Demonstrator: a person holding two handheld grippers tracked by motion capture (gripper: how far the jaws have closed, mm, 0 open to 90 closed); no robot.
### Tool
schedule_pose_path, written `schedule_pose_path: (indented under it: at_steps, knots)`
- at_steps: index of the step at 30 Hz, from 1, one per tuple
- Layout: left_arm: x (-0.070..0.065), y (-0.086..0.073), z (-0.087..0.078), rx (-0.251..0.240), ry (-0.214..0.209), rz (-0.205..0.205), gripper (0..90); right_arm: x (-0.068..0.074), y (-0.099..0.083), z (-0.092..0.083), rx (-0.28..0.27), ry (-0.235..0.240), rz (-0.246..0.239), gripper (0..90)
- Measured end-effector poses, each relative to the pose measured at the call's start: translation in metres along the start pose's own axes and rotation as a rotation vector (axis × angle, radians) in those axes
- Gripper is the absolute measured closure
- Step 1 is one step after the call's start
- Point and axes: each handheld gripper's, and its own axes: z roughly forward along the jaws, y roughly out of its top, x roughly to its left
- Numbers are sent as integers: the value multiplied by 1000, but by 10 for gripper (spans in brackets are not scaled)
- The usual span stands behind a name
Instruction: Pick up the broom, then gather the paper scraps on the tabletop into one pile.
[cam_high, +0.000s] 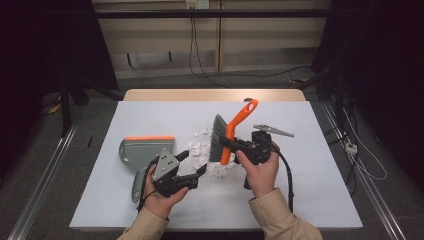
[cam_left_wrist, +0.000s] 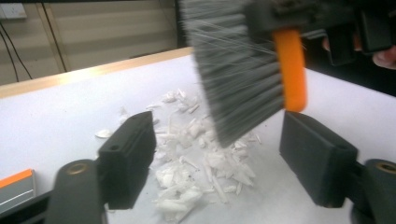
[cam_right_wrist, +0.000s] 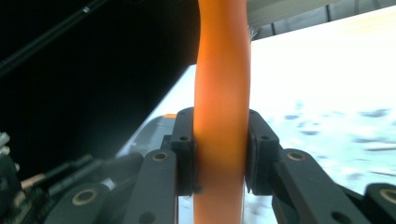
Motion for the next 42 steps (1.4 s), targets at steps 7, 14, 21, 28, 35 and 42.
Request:
schedule_pose_path:
  at_steps: [7, 14, 21, 28, 35, 42]
  knots:
    - [16, 3, -6, -9, -37, -27, 164, -23, 10, -19, 70, -78, -65, 700]
    - [30, 3, -10, -9, -63, -55, 90, -35, 16, -31, 94, -113, -93, 700]
    - [38, 4, -15, -19, -88, -68, 61, -45, 18, -40, 131, -158, -105, 699]
    - [47, 5, -21, -21, -89, -86, 52, -52, 23, -48, 169, -183, -107, 699]
    - [53, 5, -28, -23, -75, -93, 52, -59, 30, -57, 181, -211, -103, 699]
    - [59, 6, -36, -35, -59, -89, 52, -67, 29, -63, 204, -249, -93, 699]
